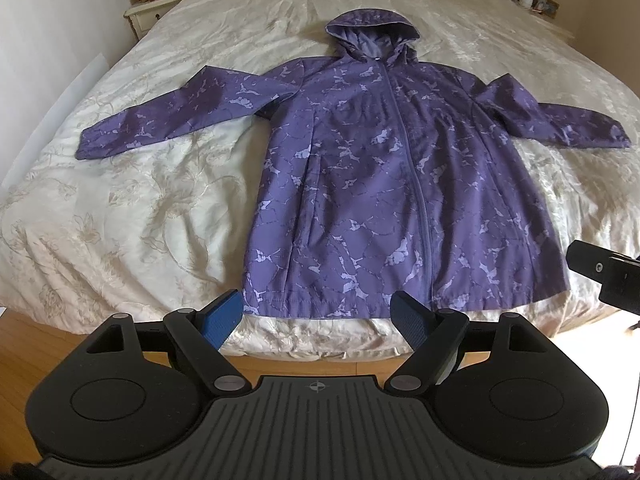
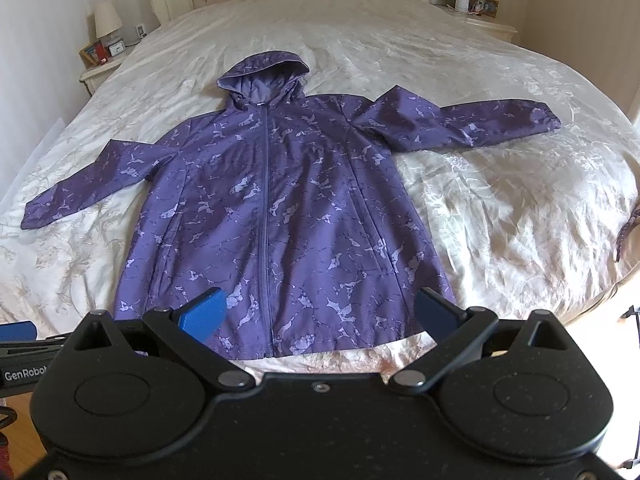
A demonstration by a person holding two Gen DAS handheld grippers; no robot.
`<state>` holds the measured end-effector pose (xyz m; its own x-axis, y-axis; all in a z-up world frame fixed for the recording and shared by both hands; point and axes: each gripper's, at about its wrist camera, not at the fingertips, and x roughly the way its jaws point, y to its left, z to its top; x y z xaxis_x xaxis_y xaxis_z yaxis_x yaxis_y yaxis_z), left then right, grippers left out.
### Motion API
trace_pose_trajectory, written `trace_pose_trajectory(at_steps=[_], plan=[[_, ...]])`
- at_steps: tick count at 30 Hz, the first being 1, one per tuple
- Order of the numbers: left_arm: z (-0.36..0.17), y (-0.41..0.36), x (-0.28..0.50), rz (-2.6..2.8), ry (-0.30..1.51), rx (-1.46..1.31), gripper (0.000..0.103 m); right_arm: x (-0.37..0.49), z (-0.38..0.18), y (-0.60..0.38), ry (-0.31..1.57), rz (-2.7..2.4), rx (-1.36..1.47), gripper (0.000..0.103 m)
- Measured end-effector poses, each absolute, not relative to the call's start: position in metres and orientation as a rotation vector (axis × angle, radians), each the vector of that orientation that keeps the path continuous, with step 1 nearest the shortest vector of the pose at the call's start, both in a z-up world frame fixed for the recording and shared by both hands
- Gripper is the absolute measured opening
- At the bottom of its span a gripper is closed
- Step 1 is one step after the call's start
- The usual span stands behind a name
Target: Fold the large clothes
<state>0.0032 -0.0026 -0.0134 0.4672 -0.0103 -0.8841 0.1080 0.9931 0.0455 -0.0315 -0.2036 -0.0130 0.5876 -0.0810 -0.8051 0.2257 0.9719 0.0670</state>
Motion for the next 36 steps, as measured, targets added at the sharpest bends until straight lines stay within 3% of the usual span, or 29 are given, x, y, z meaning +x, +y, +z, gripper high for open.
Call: trace_pose_trajectory(at_steps=[36], plan=[[-0.042, -0.047, 0.074, -0.025, 1.175, 0.063, 0.080, 0.052, -0.049, -0.256, 1.028, -0.070, 0.177, 0.099]])
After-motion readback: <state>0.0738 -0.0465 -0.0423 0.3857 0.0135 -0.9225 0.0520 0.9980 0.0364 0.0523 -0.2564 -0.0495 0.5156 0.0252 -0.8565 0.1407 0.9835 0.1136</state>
